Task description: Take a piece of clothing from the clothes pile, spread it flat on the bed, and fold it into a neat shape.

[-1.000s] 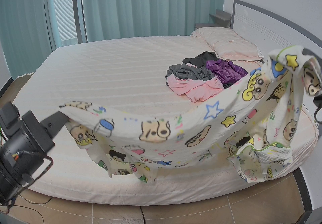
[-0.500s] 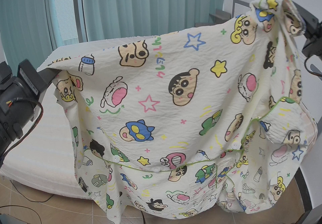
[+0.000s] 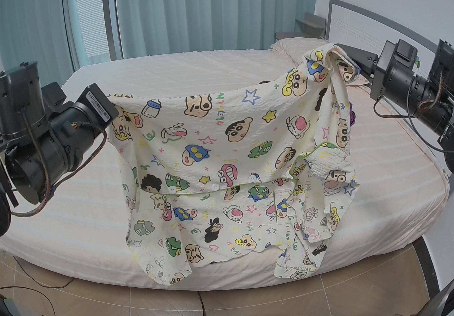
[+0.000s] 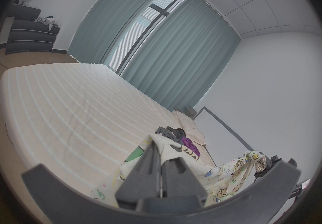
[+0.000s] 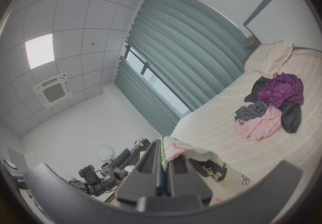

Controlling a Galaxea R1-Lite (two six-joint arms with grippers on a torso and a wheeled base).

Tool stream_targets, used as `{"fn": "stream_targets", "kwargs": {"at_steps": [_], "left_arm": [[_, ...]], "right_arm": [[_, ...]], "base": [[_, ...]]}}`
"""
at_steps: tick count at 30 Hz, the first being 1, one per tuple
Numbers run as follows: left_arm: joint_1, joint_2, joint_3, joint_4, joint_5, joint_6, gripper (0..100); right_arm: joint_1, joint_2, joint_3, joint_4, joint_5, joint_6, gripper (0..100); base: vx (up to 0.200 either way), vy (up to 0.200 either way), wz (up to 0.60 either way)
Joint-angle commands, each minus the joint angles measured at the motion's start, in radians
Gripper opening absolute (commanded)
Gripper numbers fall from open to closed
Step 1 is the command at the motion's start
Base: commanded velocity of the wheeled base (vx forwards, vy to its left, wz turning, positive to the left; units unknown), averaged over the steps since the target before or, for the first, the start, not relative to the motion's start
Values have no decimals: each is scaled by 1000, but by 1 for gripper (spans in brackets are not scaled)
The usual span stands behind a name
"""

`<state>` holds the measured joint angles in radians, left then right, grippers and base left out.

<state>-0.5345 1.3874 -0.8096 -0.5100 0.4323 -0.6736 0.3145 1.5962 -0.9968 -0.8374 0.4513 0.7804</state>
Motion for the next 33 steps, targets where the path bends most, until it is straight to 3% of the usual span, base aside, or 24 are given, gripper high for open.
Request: {"fn": "stream_targets", "kwargs": {"at_steps": [1,11,23,27,33], "left_arm": [[18,84,-31,-1,0,-1,0],[47,200,-71,-1,-1,-3,0],[80,262,-66,-1,-10,-44,0],[126,254,-63,-2,-53,-44,0],[146,231,-53,1,-55,-44,0]], "right_arm": [[-3,56,-23,-2,0,0,0],[-5,93,-20,-2,-2,0,0],[-5,100,-11,0,0,0,0],[-6,100,-13,0,0,0,0],[-9,100,-13,0,0,0,0]], "base": [[200,0,0],[200,0,0],[0,0,0],[0,200,0],[0,200,0]]}}
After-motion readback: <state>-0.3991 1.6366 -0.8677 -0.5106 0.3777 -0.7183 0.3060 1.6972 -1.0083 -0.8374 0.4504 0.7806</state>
